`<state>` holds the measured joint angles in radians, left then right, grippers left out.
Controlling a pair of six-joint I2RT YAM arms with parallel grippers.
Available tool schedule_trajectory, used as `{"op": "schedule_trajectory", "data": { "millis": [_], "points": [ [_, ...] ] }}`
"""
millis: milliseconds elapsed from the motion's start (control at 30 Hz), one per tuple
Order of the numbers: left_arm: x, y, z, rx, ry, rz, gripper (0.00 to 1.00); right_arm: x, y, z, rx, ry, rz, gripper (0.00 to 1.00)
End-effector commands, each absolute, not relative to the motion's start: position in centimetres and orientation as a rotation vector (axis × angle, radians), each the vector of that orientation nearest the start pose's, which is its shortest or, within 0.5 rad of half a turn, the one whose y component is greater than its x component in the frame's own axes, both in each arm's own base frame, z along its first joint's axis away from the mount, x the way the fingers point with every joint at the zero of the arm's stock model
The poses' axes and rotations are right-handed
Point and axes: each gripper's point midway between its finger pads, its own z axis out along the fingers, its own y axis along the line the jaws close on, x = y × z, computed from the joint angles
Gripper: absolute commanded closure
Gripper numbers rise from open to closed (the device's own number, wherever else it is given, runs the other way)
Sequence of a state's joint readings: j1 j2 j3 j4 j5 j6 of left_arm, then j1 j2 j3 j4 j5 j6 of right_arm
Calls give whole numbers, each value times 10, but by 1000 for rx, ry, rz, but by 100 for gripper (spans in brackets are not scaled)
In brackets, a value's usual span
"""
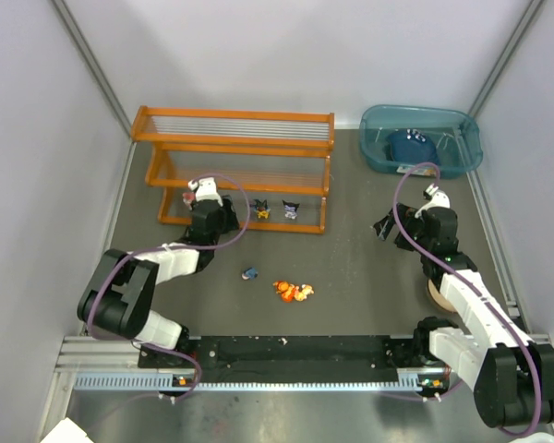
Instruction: Place and organize the plastic toys onto the shelf
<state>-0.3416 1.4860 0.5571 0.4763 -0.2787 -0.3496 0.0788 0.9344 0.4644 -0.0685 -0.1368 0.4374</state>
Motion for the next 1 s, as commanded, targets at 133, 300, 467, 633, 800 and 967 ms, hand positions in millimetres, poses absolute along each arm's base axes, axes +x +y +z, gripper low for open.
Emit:
{"op": "schedule_trajectory", "data": {
  "millis": [133,300,467,633,800,967],
  "points": [
    [377,-113,103,-107,1876,-272,35,299,68,122,263,2061,460,1],
    [360,-115,109,-76,1857,-301,35,299,68,122,263,2063,460,1],
    [330,-119,112,-24,1858,-355,36,299,68,122,262,2063,461,1],
    [283,-143,120,101,1795,-531,37,299,68,122,265,2063,461,1],
    [244,-154,130,181,1687,-584,37,299,70,121,262,2067,469,1],
    [228,-167,125,285,1711,-659,38,300,71,120,263,2068,482,1]
  ]
}}
